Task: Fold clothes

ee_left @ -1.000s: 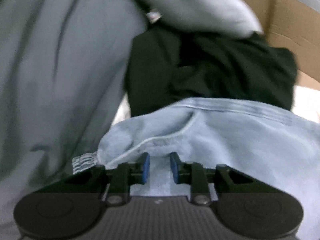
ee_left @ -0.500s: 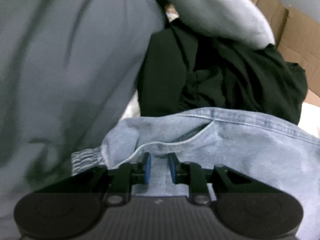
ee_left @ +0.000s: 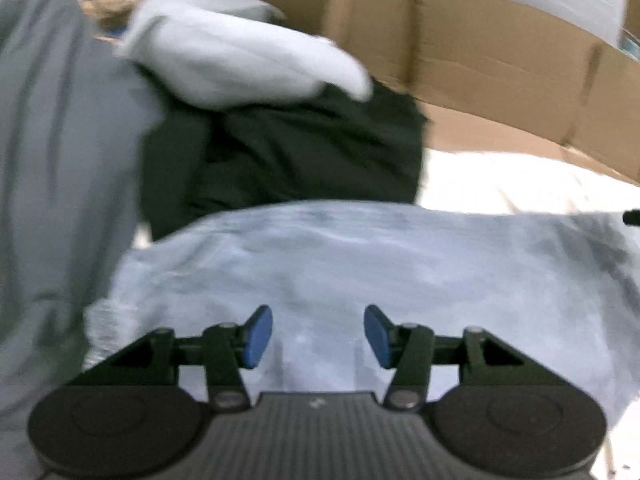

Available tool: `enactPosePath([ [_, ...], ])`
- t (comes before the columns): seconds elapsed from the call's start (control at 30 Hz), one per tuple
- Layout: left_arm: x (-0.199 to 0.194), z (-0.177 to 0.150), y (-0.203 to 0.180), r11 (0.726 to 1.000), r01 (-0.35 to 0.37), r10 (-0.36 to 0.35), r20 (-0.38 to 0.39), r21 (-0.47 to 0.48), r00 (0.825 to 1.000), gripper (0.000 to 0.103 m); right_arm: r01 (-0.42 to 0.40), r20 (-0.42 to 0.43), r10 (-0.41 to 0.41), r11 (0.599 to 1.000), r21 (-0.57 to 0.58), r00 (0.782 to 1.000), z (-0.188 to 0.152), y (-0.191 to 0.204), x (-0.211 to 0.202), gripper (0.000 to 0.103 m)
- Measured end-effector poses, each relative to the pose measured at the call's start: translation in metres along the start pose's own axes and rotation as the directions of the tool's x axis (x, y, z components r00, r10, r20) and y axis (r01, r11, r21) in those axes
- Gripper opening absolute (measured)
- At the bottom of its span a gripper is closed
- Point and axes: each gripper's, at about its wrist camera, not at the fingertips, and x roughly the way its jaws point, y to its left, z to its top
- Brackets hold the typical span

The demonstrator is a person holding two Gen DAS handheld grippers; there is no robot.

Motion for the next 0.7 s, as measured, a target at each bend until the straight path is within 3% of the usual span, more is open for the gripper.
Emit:
enactPosePath([
  [0.1,0.005,-0.008,-0.031,0.996,0.048,-0.047,-0.016,0.069,0.999,0.054,0.077,-0.029,-0.077,0.997,-0.009,0.997,-0.015,-0.036,-0.007,0.029],
  [0.23,0.034,-0.014,-0.057,0.991,0.055,-0.044,-0.088,0.120,0.995,0.049,0.147,-0.106,-0.146,0.989,0.000,0.984,-0.032,-0.074,0.009,0.028],
  [0.3,0.052,-0.016,-0.061,0.991,0.027,-0.010,-0.123,0.134,0.992,0.048,0.142,-0.075,-0.143,0.990,-0.017,0.987,-0.032,-0.078,0.014,0.028],
  [0.47,0.078,-0.008,-0.053,0.995,0.001,0.011,-0.124,0.097,0.992,0.050,0.173,-0.034,-0.174,0.985,-0.017,0.984,-0.018,-0.075,0.032,0.028],
  [0.7,0.089,0.005,-0.054,0.997,-0.011,0.021,-0.143,0.075,0.989,0.058,0.155,-0.047,-0.155,0.988,-0.006,0.987,0.000,-0.085,0.047,0.028],
])
